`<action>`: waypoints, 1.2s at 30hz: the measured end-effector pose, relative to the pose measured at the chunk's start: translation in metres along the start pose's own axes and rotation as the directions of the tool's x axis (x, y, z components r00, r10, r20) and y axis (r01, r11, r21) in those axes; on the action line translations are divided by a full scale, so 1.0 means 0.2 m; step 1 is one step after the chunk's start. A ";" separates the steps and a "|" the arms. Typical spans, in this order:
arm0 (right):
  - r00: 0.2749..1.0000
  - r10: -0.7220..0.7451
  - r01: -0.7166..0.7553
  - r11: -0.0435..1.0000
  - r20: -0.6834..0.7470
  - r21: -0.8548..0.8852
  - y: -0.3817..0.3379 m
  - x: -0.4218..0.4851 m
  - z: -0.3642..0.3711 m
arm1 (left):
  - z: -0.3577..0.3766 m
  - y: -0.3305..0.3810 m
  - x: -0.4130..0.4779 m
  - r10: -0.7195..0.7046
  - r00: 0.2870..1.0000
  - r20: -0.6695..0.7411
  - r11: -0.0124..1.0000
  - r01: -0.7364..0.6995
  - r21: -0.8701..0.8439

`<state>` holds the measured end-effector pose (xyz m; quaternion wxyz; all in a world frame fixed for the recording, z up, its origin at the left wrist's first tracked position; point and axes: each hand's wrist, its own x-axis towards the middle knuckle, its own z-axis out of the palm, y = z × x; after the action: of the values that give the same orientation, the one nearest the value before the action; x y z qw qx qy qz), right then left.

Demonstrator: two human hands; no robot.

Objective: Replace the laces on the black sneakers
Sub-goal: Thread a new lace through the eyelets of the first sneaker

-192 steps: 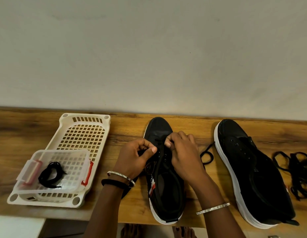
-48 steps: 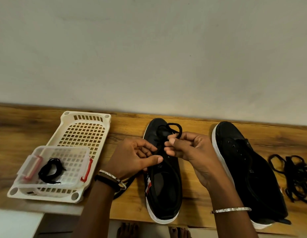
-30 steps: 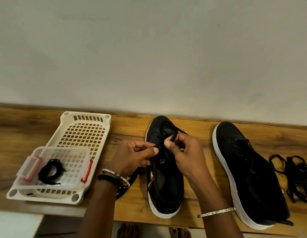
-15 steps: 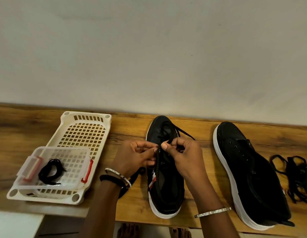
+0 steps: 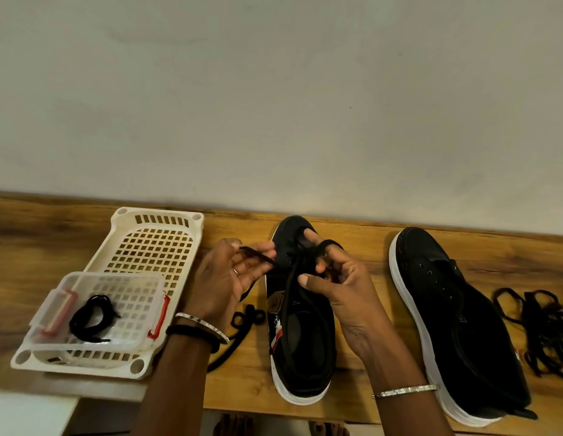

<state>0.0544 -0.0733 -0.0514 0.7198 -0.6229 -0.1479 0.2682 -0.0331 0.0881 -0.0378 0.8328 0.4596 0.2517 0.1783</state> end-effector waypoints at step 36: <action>0.994 -0.110 0.100 0.938 -0.009 -0.333 0.07 0.03 -0.05 | -0.15 -0.06 0.04 0.148 0.924 0.354 0.505 -0.378 0.776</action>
<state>0.0622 -0.0768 -0.0686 0.6200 -0.7300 -0.2140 0.1921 -0.0436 0.1067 -0.0643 0.5009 0.8493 0.1291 0.1057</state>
